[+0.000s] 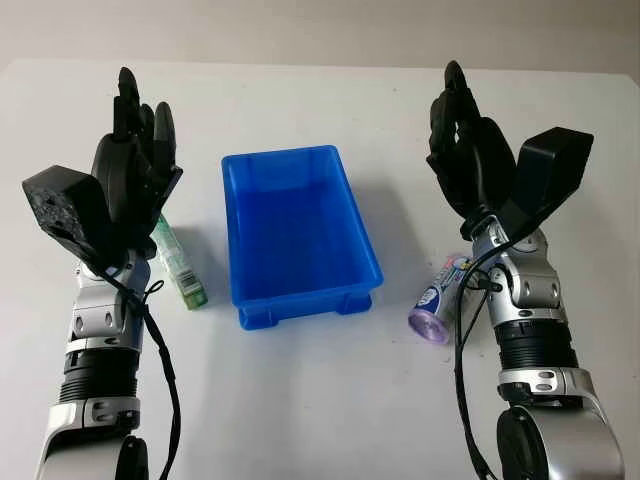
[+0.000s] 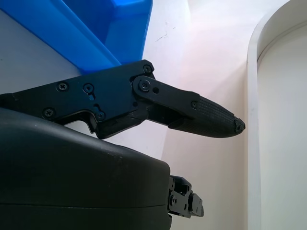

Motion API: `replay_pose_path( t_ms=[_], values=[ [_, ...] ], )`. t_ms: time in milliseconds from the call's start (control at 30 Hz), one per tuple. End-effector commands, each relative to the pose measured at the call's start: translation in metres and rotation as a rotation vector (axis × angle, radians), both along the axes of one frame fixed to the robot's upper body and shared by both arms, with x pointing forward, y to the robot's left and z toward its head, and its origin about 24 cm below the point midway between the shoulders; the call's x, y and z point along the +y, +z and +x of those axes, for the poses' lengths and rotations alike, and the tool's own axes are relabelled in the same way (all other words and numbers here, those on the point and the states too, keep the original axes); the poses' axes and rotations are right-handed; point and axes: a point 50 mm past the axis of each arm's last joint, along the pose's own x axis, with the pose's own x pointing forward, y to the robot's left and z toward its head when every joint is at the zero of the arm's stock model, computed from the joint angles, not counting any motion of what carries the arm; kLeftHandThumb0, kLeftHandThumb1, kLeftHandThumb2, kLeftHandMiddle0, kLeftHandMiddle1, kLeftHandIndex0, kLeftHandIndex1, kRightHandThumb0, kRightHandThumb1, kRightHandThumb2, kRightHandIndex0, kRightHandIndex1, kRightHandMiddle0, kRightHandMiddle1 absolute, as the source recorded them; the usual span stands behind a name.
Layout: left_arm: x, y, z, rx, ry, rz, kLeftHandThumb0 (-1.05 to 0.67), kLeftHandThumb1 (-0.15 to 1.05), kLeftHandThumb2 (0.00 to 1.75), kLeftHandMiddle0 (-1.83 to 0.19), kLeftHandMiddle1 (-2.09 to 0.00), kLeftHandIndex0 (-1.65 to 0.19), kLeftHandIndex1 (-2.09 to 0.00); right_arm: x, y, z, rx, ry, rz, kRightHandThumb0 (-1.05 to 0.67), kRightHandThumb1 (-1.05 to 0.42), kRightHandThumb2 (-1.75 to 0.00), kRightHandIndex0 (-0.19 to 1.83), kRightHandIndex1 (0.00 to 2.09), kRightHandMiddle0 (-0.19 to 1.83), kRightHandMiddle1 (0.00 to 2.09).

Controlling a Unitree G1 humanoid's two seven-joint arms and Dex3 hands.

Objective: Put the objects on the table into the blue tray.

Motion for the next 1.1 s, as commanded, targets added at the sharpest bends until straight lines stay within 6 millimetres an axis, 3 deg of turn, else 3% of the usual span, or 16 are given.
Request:
replay_pose_path(
  t_ms=[0,333,633,767,1067],
  values=[
    [0.0,0.007,-0.001,-0.025,-0.002,0.006,-0.7,1.05,0.62,0.19,0.0,0.19,0.0,0.001,0.007,-0.001,-0.031,0.004,0.005,-0.78,-1.05,-0.72,-0.19,0.0,-0.19,0.0],
    [-0.001,0.005,0.0,-0.013,-0.003,0.013,-0.7,1.05,0.63,0.19,0.0,0.19,0.0,0.001,0.005,0.003,-0.017,0.024,0.004,-0.77,-1.05,-0.73,-0.19,0.0,-0.19,0.0],
    [-0.003,0.003,-0.002,-0.009,0.0,-0.015,-0.7,1.05,0.61,0.19,0.0,0.19,0.0,-0.009,0.016,-0.004,-0.053,0.088,-0.055,-0.78,-1.05,-0.7,-0.19,0.0,-0.19,0.0],
    [-0.006,0.003,-0.001,-0.012,-0.005,-0.001,-0.69,1.05,0.62,0.19,0.0,0.19,0.0,-0.018,0.025,-0.01,-0.08,0.116,-0.166,-0.79,-1.05,-0.64,-0.19,0.0,-0.19,0.0],
    [-0.004,0.003,0.0,-0.006,-0.003,-0.021,-0.69,1.05,0.62,0.19,0.0,0.19,0.0,-0.035,0.054,-0.026,-0.11,0.155,-0.463,-0.87,-1.05,-0.31,-0.19,0.0,-0.19,0.0]
  ],
)
